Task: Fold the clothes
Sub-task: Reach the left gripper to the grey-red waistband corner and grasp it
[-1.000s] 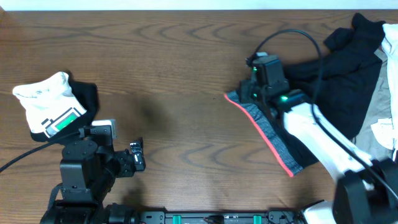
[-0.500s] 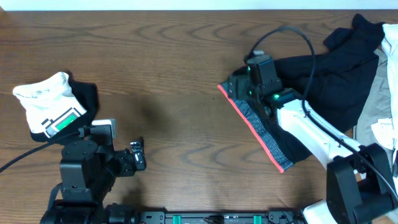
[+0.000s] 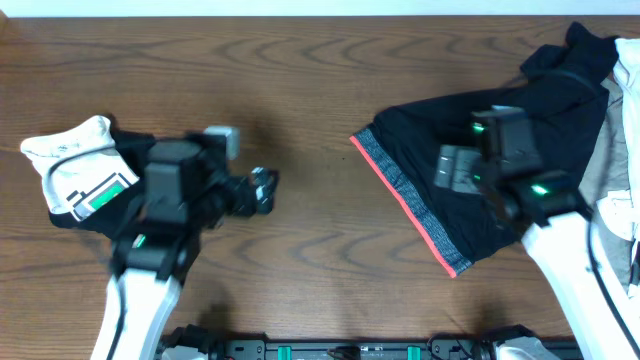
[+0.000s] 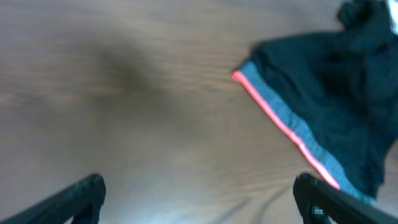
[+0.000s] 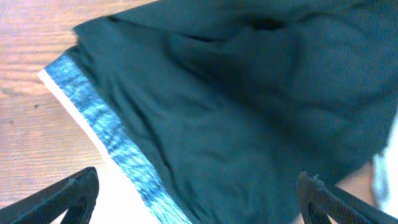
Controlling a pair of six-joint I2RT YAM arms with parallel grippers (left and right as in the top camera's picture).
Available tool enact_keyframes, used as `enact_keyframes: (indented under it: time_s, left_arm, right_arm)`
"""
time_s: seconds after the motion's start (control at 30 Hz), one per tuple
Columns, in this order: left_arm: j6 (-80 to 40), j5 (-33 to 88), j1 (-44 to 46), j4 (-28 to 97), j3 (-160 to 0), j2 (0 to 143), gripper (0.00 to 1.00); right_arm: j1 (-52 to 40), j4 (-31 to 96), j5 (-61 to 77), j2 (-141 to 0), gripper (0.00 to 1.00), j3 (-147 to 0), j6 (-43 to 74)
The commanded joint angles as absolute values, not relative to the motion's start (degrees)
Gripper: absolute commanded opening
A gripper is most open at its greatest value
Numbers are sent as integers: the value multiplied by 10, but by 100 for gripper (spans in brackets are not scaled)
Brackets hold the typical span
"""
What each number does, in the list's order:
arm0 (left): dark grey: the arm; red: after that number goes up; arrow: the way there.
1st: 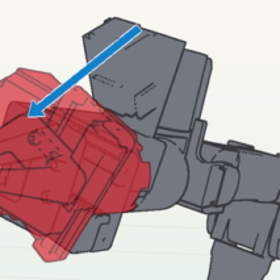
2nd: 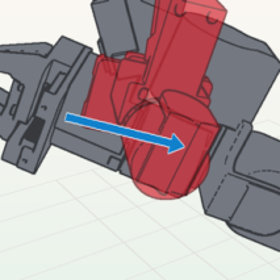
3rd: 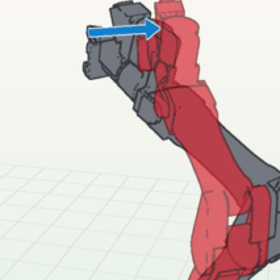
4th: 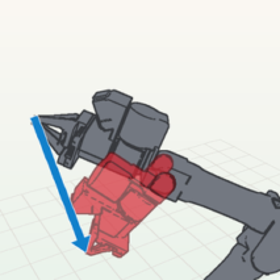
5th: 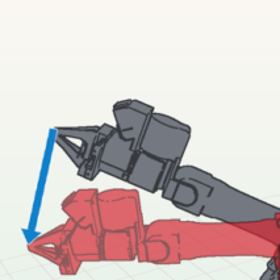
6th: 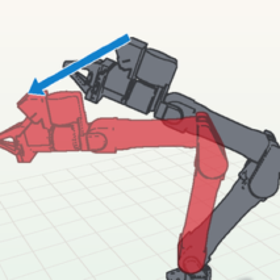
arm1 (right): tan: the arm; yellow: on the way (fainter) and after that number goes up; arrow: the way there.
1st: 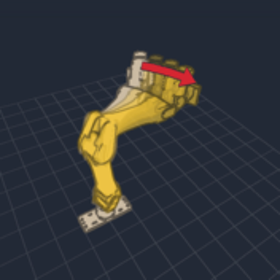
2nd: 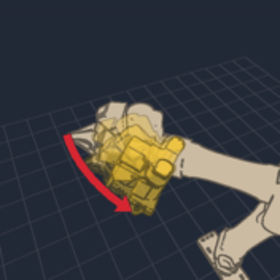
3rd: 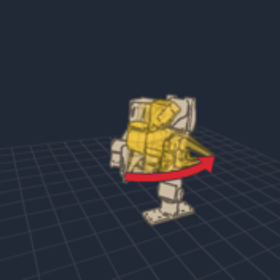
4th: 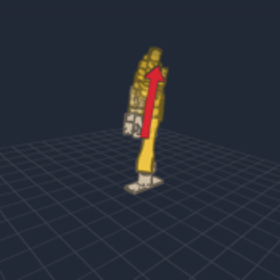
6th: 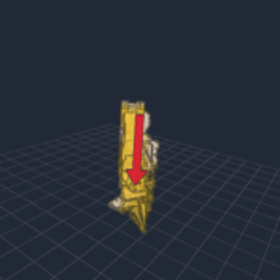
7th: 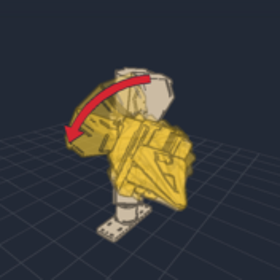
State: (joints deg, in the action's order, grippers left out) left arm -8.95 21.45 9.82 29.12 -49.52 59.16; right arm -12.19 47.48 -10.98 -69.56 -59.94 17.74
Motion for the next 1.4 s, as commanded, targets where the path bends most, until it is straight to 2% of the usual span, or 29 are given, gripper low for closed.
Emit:
enact_keyframes:
  time_s: [0.0,0.13,0.37,0.5,0.7,1.03,1.37]
  left_arm:
    - [-108,253,135,220,-504,678,98]
    - [-121,283,168,103,-504,781,98]
    - [-231,283,185,-110,-504,952,98]
    - [-283,284,185,-187,-512,1036,98]
    - [-283,317,190,-192,-558,1124,98]
    - [-255,314,229,-192,-586,1191,100]
    - [-210,263,263,-199,-586,1232,98]
  right_arm:
    - [-90,513,-118,-651,99,-603,175]
    - [-67,566,-118,-620,99,-603,175]
    - [-63,623,-117,-611,99,-603,183]
    - [-63,635,-113,-611,99,-603,189]
    - [-63,641,-101,-611,99,-603,189]
    - [-63,641,-100,-611,99,-603,189]
    - [-63,641,-96,-611,99,-603,193]
